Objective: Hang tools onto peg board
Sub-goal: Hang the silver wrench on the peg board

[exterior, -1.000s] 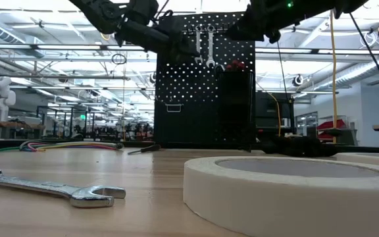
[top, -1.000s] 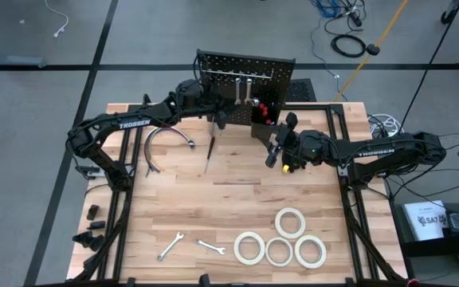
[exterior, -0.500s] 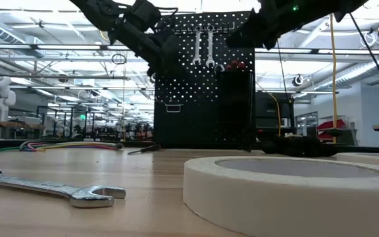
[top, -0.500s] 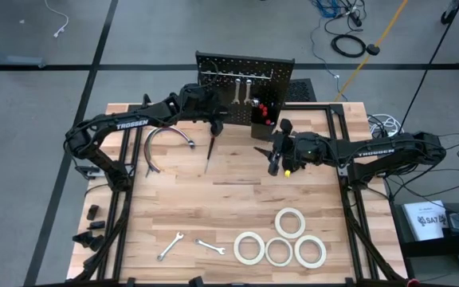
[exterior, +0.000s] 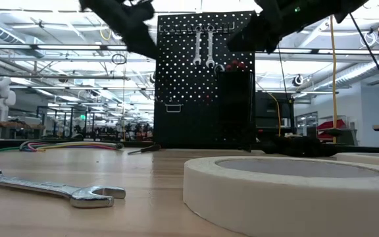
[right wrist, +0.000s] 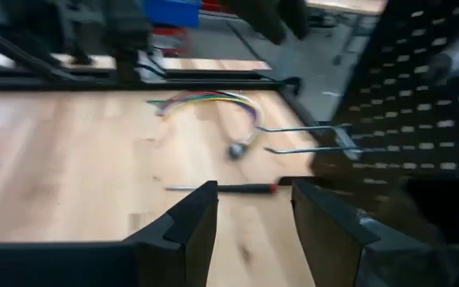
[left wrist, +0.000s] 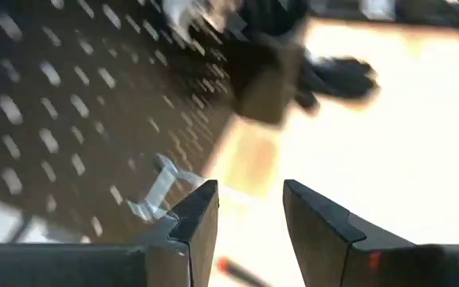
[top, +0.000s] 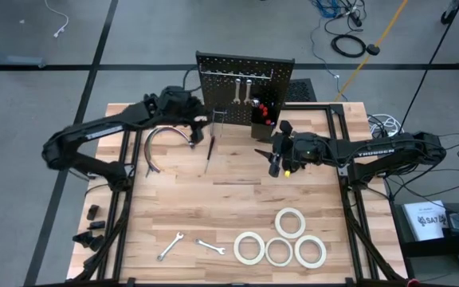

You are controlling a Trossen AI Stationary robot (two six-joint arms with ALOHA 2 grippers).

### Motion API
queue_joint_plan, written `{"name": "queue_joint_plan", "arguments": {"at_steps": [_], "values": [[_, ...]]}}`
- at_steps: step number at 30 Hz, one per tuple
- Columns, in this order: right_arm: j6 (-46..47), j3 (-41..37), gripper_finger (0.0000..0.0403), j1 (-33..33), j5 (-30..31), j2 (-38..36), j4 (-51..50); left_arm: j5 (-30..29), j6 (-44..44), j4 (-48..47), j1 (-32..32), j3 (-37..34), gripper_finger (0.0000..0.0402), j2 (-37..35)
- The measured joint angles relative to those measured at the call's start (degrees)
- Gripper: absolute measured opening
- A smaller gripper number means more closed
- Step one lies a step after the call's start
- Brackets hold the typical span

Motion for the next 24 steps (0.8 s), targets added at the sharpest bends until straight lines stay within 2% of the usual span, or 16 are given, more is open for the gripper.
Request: {"name": "queue_joint_plan", "arguments": {"at_steps": [3, 6, 11, 15, 19, 24], "values": [[2.9, 0.0, 0.0157, 0.0, -5.2, 0.5, 1.4, 3.9, 0.1, -9.5, -2.0, -0.1, 0.0143, -4.1], [6.1, 0.0, 0.0157, 1.1, -8.8, 2.5, 2.1, 4.9, -1.3, -14.7, -7.0, -2.4, 0.0143, -7.5], [8.9, 0.0, 0.0157, 6.3, -9.4, 9.4, 8.3, 5.0, -7.6, -14.8, -19.9, -9.4, 0.0143, -11.4], [9.6, 2.7, 0.0157, 11.3, -9.4, 17.3, 13.6, 5.1, -15.0, -9.2, -31.0, -18.2, 0.0143, -12.7], [12.1, 9.9, 0.0157, 16.3, -9.4, 26.5, 12.6, 4.5, -24.3, 4.2, -41.7, -27.4, 0.0143, -12.5], [15.1, 21.5, 0.0157, 21.1, -9.1, 39.9, 10.3, -3.9, -29.1, 16.6, -53.9, -33.4, 0.0143, -10.1]]}}
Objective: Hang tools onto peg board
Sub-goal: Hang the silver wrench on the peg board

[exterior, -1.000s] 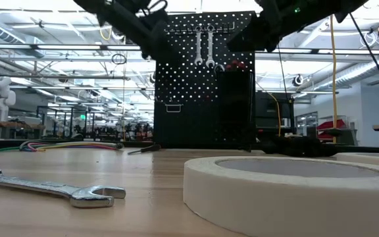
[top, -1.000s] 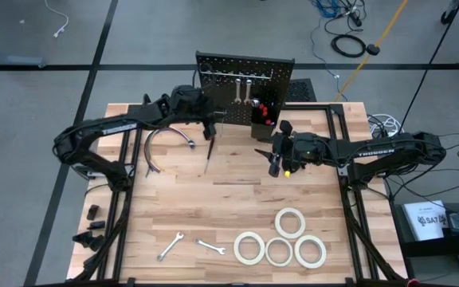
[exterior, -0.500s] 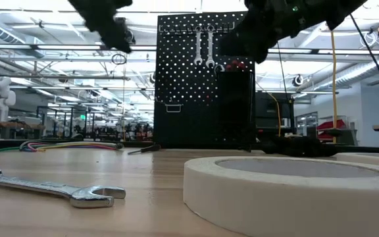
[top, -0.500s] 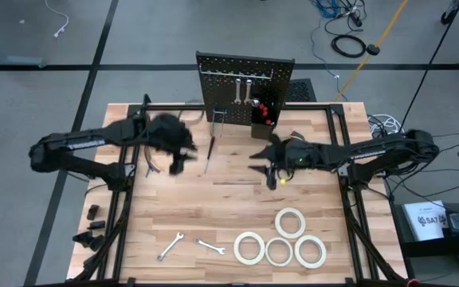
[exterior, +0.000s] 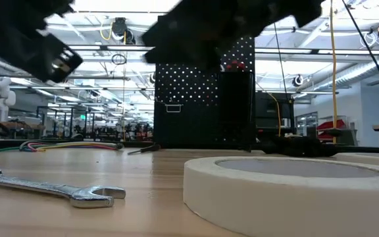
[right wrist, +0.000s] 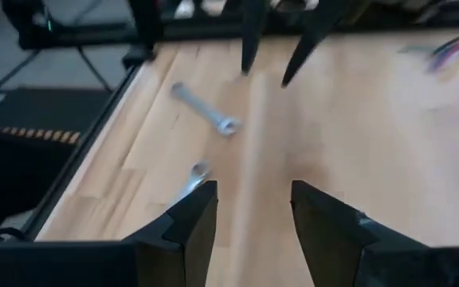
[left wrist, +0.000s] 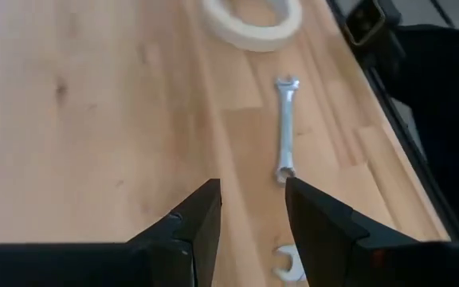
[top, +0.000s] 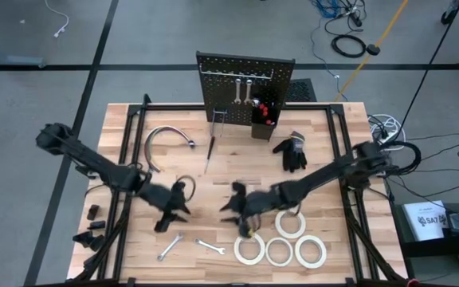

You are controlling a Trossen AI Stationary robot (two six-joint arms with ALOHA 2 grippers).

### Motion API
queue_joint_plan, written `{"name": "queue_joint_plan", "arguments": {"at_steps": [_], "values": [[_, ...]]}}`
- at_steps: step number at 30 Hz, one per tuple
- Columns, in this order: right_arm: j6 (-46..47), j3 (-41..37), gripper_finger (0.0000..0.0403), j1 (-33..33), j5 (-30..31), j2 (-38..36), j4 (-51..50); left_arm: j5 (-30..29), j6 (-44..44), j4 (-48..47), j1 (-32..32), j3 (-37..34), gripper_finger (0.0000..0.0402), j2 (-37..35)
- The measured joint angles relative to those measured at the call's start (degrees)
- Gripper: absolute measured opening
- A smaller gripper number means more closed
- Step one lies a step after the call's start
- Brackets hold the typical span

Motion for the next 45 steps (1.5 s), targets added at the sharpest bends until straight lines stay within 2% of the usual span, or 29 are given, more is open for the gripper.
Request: {"name": "queue_joint_plan", "arguments": {"at_steps": [3, 6, 10, 14, 17, 22, 34, 45], "values": [[3.5, 8.2, 0.0156, 2.1, 0.0, 7.6, -6.3, -4.6, 0.2, 4.6, -5.8, -0.5, 0.0143, 3.2], [7.2, 16.2, 0.0145, 3.9, 0.1, 13.6, -12.8, -4.9, 0.6, 8.9, -9.3, -0.5, 0.0141, 8.2], [11.9, 25.2, 0.0124, 5.8, 0.1, 19.1, -16.9, -4.2, 0.6, 14.9, -11.4, -0.5, 0.0121, 16.3], [14.5, 30.5, 0.0107, 7.2, 1.6, 21.7, -17.8, -3.9, 2.2, 17.9, -11.9, -0.6, 0.0086, 21.7], [16.6, 31.7, 0.0097, 7.8, 4.4, 22.1, -18.0, -4.8, 3.9, 21.6, -11.9, -0.6, 0.006, 23.4], [22.6, 31.7, 0.0091, 8.2, 4.8, 22.3, -19.9, -5.7, 5.5, 26.4, -11.9, -0.5, 0.0035, 23.6], [24.3, 31.7, 0.0097, 8.1, 6.6, 22.9, -20.5, -7.9, 5.5, 28.7, -11.3, -0.5, 0.0033, 28.1], [24.8, 31.7, 0.0098, 8.1, 7.4, 24.3, -20.9, -7.8, 6.1, 30.3, -11.1, -0.5, 0.0033, 28.4]]}}
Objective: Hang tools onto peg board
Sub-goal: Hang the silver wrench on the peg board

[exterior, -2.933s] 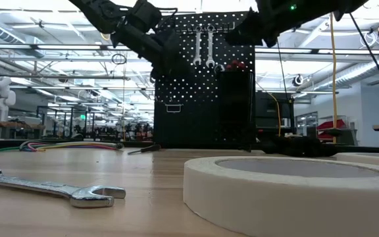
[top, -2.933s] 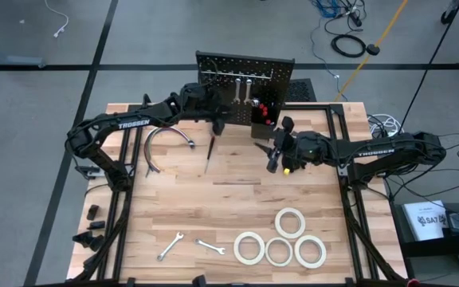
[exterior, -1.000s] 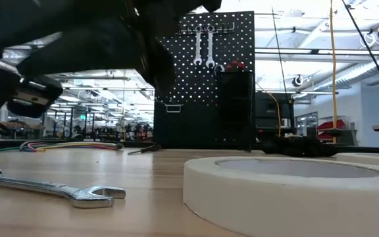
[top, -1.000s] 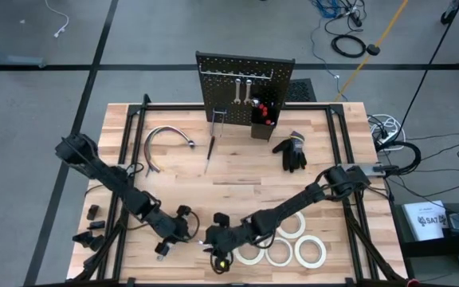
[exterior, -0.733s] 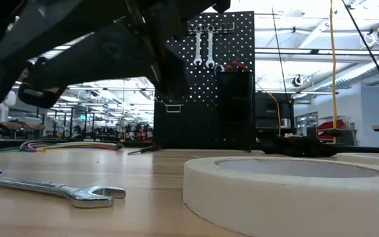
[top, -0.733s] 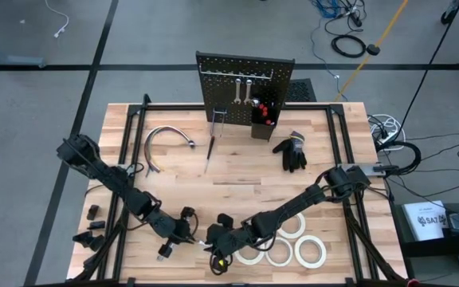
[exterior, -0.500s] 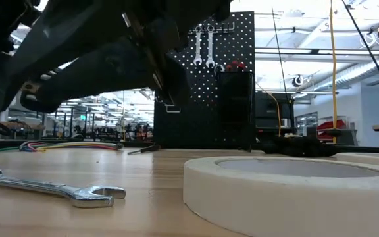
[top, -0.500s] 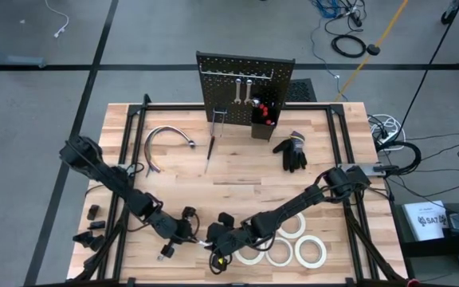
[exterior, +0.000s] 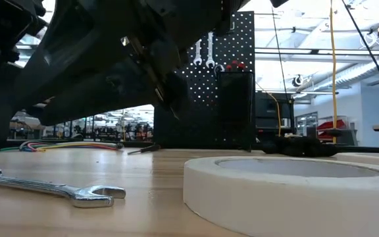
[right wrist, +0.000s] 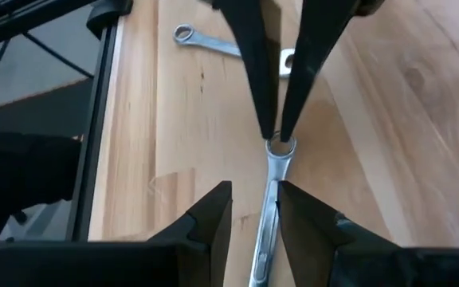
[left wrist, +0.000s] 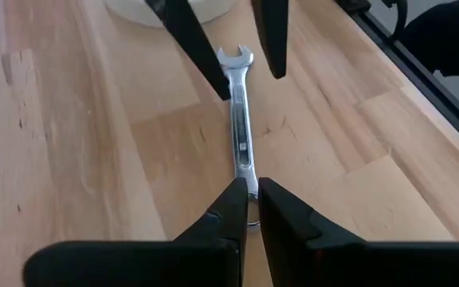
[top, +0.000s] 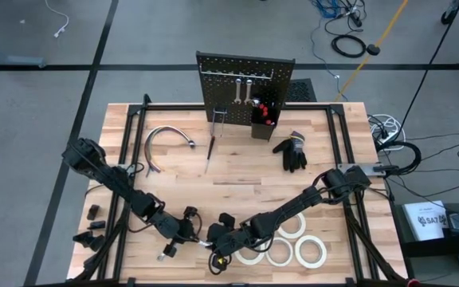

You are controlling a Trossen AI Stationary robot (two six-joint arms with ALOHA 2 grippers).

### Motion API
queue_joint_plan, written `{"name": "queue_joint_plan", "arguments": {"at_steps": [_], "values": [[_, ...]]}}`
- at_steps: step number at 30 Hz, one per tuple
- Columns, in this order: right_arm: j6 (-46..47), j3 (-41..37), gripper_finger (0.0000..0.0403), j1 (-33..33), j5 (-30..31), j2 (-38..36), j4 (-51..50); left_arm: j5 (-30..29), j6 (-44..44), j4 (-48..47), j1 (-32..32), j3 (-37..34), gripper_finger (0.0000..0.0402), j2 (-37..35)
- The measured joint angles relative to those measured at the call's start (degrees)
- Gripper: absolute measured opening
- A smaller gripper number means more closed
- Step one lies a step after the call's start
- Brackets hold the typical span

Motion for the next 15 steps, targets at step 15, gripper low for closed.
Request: {"name": "queue_joint_plan", "arguments": {"at_steps": [15], "values": [[0.1, 0.0, 0.0098, 0.2, 1.6, 1.6, -2.4, 0.5, -2.6, 2.7, -0.1, 0.2, 0.0033, 5.8]]}}
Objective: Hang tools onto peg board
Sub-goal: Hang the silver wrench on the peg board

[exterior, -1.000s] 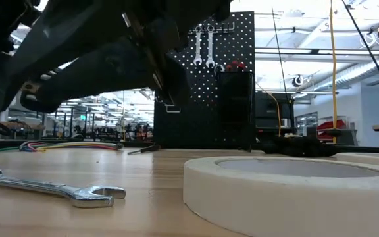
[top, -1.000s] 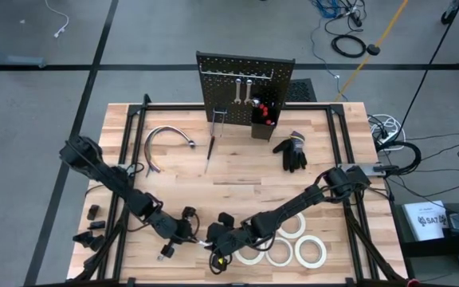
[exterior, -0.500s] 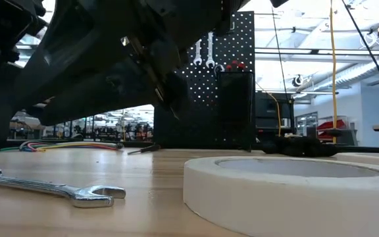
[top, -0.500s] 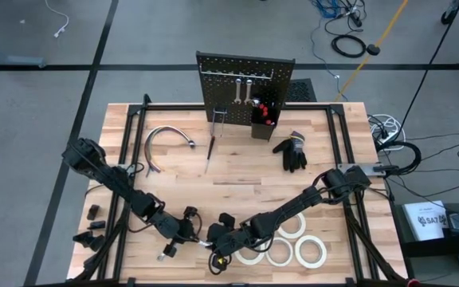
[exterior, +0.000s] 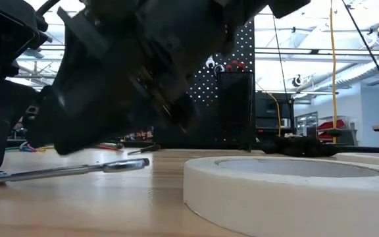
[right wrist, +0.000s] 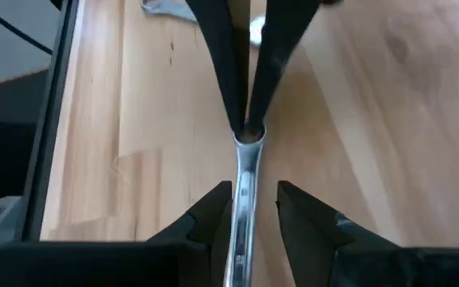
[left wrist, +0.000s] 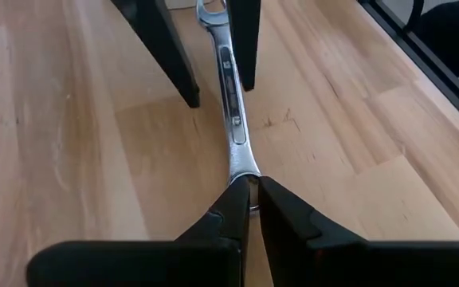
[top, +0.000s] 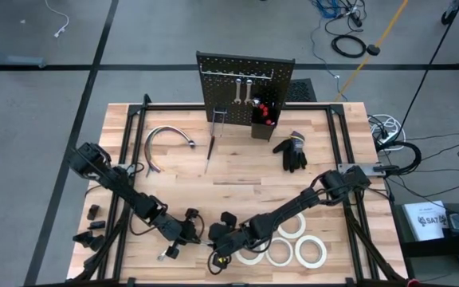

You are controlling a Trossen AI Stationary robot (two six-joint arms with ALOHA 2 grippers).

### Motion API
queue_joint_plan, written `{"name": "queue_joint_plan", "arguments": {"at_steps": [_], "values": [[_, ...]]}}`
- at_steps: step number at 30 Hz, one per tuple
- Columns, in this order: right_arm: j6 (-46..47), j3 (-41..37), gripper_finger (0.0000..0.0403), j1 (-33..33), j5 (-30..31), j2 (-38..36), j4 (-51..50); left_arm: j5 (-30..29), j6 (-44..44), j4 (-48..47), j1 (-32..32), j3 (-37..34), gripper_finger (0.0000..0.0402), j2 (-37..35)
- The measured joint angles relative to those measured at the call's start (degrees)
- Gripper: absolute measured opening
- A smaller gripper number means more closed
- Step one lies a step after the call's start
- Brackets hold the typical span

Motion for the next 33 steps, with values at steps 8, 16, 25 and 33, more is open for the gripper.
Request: {"name": "queue_joint_plan", "arguments": {"at_steps": [8, 16, 25, 33], "values": [[4.1, 0.1, 0.0098, 0.5, -3.9, 1.3, -2.5, 0.0, 0.0, 0.0, 0.0, 0.0, 0.0033, 0.1], [6.5, 0.8, 0.0098, 1.0, -7.2, 1.5, -2.3, 0.1, -0.1, -0.3, 0.0, -0.1, 0.0033, 0.2], [9.9, 3.2, 0.0098, 1.8, -8.6, 1.5, -10.7, 0.1, -0.1, -0.3, 0.0, -0.2, 0.0033, 0.2], [13.0, 3.3, 0.0041, 2.0, -8.3, 1.8, -13.3, -0.3, -0.3, 1.5, 0.1, -0.2, 0.0033, 0.2]]}}
